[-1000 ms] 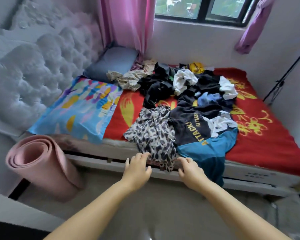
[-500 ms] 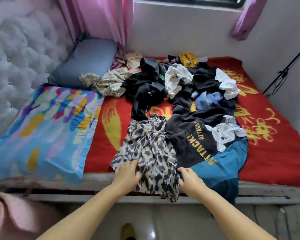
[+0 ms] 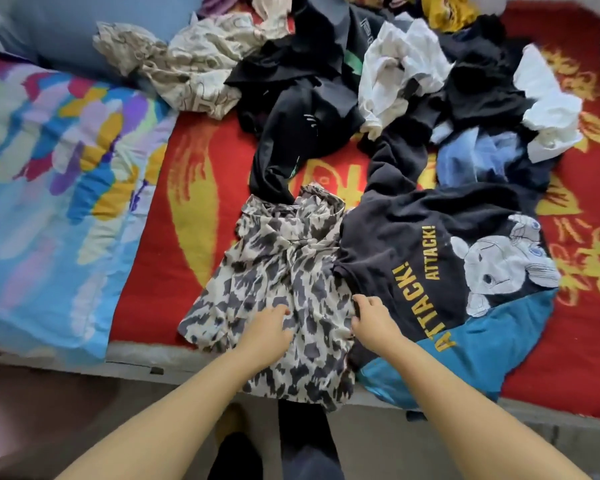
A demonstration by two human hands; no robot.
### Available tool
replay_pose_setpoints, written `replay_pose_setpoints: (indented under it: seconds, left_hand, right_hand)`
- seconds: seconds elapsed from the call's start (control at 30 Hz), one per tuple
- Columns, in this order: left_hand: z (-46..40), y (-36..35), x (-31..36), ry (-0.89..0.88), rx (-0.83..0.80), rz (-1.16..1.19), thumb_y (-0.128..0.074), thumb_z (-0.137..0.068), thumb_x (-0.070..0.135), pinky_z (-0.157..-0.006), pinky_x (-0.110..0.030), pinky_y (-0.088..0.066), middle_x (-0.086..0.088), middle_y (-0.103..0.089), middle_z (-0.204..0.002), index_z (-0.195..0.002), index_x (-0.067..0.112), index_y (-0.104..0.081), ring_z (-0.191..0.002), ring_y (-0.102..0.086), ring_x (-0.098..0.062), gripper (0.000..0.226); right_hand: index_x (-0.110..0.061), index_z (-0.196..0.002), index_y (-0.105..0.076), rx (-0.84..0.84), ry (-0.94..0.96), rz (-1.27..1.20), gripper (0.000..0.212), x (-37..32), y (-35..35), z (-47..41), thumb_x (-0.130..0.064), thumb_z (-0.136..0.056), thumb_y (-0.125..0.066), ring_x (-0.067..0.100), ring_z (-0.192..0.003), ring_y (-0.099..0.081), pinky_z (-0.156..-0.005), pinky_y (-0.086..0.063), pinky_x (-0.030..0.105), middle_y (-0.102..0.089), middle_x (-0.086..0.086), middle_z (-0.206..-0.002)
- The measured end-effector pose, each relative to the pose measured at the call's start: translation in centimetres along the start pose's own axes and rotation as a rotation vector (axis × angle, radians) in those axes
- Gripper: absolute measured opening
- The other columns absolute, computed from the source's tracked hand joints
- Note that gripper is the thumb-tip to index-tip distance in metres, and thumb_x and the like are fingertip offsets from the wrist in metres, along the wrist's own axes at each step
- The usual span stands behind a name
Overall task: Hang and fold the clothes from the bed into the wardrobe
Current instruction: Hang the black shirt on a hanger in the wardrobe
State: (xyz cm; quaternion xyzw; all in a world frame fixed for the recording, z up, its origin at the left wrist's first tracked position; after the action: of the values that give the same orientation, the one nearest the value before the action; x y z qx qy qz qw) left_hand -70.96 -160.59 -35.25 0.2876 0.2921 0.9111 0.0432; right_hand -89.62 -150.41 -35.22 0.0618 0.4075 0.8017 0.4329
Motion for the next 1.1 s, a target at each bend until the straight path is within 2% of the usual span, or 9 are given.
replay_pose_setpoints:
  seconds: [0.2, 0.3, 0.43, 0.57, 0.7, 0.8, 0.93, 1.03, 1.1]
  left_hand:
    - [-9.8, -4.0, 6.1, -0.020, -0.005, 0.165, -0.045, -0.094, 0.020, -0.092, -0.035, -0.045, -0.007, -0.043, -0.140, -0.144, 0.020, -0.031, -0.121, -0.048, -0.024, 0.052]
    - [-14.5, -5.6, 7.5, 0.022, -0.006, 0.366, -0.048, -0.092, 0.018, -0.097, -0.032, -0.044, -0.006, -0.036, -0.148, -0.151, 0.021, -0.018, -0.128, -0.043, -0.022, 0.066]
    - [-17.4, -8.5, 8.9, 0.048, -0.014, 0.710, -0.056, -0.090, 0.013, -0.099, -0.028, -0.043, -0.002, -0.050, -0.136, -0.153, 0.028, -0.006, -0.123, -0.050, -0.014, 0.081]
    - [-16.0, -10.4, 11.6, -0.067, -0.027, 0.900, -0.065, -0.089, 0.015, -0.100, -0.027, -0.043, 0.005, -0.055, -0.129, -0.152, 0.028, 0.006, -0.118, -0.054, -0.010, 0.095]
    - [-12.2, -12.0, 14.3, -0.133, -0.266, 0.692, -0.060, -0.092, 0.030, -0.084, -0.024, -0.048, 0.007, -0.063, -0.102, -0.132, 0.025, -0.050, -0.096, -0.060, -0.010, 0.042]
    - [-9.0, -10.9, 16.5, -0.280, -0.366, 0.549, -0.053, -0.094, 0.035, -0.081, -0.031, -0.048, 0.005, -0.068, -0.097, -0.102, 0.025, -0.063, -0.092, -0.063, -0.014, 0.016]
    - [-4.9, -4.9, 17.3, -0.350, -0.283, 0.446, -0.051, -0.097, 0.038, -0.061, -0.021, -0.042, 0.015, -0.063, -0.074, -0.086, 0.030, -0.063, -0.072, -0.058, -0.013, 0.018]
    - [-0.7, 1.0, 16.0, -0.308, -0.138, 0.623, -0.045, -0.095, 0.052, -0.080, -0.034, -0.048, -0.006, -0.067, -0.097, -0.101, 0.022, -0.062, -0.092, -0.063, -0.023, 0.035]
    - [2.4, 3.6, 14.7, -0.247, -0.100, 0.661, -0.042, -0.093, 0.057, -0.076, -0.029, -0.047, -0.004, -0.064, -0.103, -0.111, 0.022, -0.058, -0.089, -0.061, -0.018, 0.043]
  right_hand:
    - [-0.020, -0.151, -0.020, 0.183, 0.102, 0.219, 0.067, 0.1, 3.0, -11.1, -0.032, -0.095, -0.055, 0.028, -0.145, -0.015, -0.112, -0.029, 0.044, -0.015, 0.011, -0.157]
    - [-0.024, -0.147, -0.032, 0.144, 0.108, 0.260, 0.057, 1.0, 1.9, -14.8, -0.037, -0.095, -0.052, 0.027, -0.144, -0.017, -0.113, -0.027, 0.047, -0.018, 0.009, -0.157]
    - [-0.017, -0.120, -0.061, 0.280, 0.167, 0.113, 0.031, 2.4, 2.2, -16.0, -0.032, -0.100, -0.043, 0.028, -0.109, -0.054, -0.085, -0.047, 0.041, -0.059, 0.007, -0.117]
    - [-0.014, -0.085, -0.053, 0.472, 0.142, -0.320, 0.020, 3.8, 5.4, -12.9, -0.021, -0.100, -0.042, 0.014, -0.069, -0.050, -0.064, -0.031, 0.028, -0.055, -0.002, -0.076]
    - [-0.018, -0.066, -0.036, 0.712, 0.022, -0.656, 0.033, 4.9, 12.6, -8.7, -0.016, -0.098, -0.040, 0.002, -0.056, -0.038, -0.060, -0.024, 0.026, -0.038, -0.007, -0.062]
    - [-0.018, -0.068, -0.041, 0.808, -0.039, -0.977, 0.030, 4.3, 18.4, -5.6, -0.019, -0.097, -0.044, 0.006, -0.062, -0.033, -0.065, -0.030, 0.028, -0.035, -0.006, -0.065]
    - [-0.020, -0.061, -0.044, 0.856, 0.076, -1.223, 0.037, 0.8, 23.6, 1.7, -0.024, -0.096, -0.053, 0.002, -0.054, -0.038, -0.058, -0.036, 0.019, -0.040, -0.016, -0.050]
    - [-0.018, -0.065, -0.047, 0.864, 0.241, -1.332, 0.033, -1.4, 25.8, 8.7, -0.026, -0.093, -0.061, 0.018, -0.066, -0.042, -0.067, -0.037, 0.030, -0.043, -0.007, -0.060]
    - [-0.019, -0.067, -0.049, 0.834, 0.321, -1.413, 0.030, -2.9, 25.7, 13.0, -0.030, -0.089, -0.063, 0.026, -0.077, -0.038, -0.072, -0.036, 0.039, -0.040, 0.001, -0.067]
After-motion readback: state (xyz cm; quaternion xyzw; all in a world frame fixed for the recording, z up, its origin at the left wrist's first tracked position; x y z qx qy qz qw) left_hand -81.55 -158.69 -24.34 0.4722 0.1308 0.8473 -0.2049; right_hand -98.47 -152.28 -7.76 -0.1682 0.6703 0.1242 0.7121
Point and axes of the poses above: each hand's wrist, its own z-axis away from the middle knuckle, its own y-axis out of the back of the hand, x = y × z, the point moved 5 cm from there along -z, towards the middle knuckle
